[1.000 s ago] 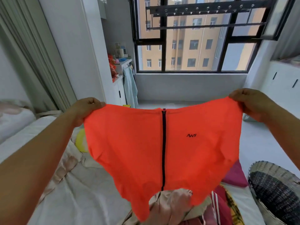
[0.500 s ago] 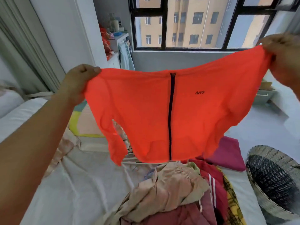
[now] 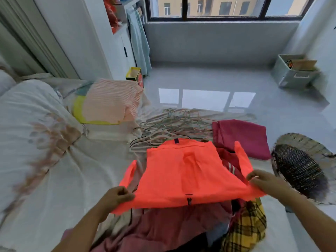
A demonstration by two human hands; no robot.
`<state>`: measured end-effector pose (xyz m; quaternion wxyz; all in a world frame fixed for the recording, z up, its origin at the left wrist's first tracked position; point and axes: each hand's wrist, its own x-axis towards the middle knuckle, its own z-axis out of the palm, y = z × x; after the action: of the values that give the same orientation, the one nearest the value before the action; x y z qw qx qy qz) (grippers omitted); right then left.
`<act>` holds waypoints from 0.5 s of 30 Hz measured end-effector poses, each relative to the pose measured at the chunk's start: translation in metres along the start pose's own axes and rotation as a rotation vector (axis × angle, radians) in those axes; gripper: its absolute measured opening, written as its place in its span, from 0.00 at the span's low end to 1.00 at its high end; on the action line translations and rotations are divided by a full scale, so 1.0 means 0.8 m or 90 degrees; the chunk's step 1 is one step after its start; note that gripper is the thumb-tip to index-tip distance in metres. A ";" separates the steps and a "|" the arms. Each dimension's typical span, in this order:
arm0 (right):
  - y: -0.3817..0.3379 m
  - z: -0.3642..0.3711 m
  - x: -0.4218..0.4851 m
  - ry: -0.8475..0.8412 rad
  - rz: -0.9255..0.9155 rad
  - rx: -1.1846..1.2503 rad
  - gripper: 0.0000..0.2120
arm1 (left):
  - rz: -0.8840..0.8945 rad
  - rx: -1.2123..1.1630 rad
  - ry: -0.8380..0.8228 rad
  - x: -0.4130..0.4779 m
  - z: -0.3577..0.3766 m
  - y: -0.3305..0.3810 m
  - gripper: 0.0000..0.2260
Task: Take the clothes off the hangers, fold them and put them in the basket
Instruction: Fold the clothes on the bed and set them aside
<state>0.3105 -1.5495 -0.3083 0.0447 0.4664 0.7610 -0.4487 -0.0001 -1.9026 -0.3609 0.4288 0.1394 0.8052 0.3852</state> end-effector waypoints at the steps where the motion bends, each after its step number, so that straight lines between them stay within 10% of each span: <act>1: 0.020 0.015 -0.001 -0.033 0.029 -0.022 0.07 | -0.029 -0.005 0.000 -0.004 0.011 -0.023 0.10; 11: 0.134 0.086 0.001 -0.246 0.149 -0.258 0.04 | -0.160 0.164 -0.057 -0.033 0.066 -0.145 0.15; 15: 0.123 0.108 0.017 -0.144 0.109 -0.272 0.04 | -0.140 0.242 -0.087 -0.013 0.090 -0.151 0.19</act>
<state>0.3464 -1.5869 -0.4294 0.2649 0.4560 0.7865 -0.3213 0.0759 -1.9528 -0.4686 0.4879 0.1551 0.8426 0.1671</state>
